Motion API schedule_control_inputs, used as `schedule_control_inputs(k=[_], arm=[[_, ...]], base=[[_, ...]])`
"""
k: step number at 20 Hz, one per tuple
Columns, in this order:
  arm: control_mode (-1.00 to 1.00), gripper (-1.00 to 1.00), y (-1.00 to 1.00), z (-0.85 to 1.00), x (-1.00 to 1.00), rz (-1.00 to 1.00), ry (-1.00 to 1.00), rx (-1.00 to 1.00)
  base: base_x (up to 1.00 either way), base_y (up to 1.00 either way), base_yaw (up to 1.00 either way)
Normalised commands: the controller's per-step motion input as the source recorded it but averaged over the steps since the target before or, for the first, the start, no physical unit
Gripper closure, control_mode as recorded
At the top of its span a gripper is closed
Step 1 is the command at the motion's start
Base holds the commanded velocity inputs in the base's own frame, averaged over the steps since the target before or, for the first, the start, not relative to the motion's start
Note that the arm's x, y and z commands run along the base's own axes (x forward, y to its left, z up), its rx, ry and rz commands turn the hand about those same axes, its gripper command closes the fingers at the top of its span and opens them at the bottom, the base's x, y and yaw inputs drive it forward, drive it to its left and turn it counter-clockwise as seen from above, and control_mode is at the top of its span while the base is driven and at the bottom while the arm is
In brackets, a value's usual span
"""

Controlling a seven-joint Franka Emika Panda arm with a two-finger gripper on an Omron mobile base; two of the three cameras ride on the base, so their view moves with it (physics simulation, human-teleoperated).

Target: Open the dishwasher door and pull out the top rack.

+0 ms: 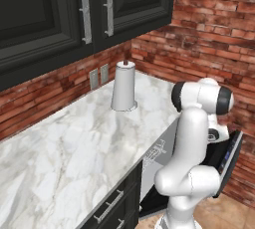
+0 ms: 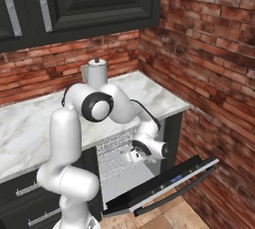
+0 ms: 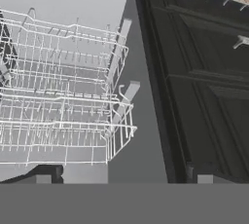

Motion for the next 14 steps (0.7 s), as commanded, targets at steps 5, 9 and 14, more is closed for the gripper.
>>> schedule_control_inputs(k=[5, 9, 14], arm=[[-1.0, -1.0, 0.28, -0.24, 0.39, -0.04, -0.15, 0.03], [-1.0, -1.0, 0.23, -0.29, 0.45, -0.05, -0.12, 0.01], [-1.0, -1.0, 0.15, -0.24, 0.51, -0.05, -0.12, 0.04]], base=[[0.0, 0.0, 0.0], [0.0, 0.0, 0.0], [0.0, 0.0, 0.0]])
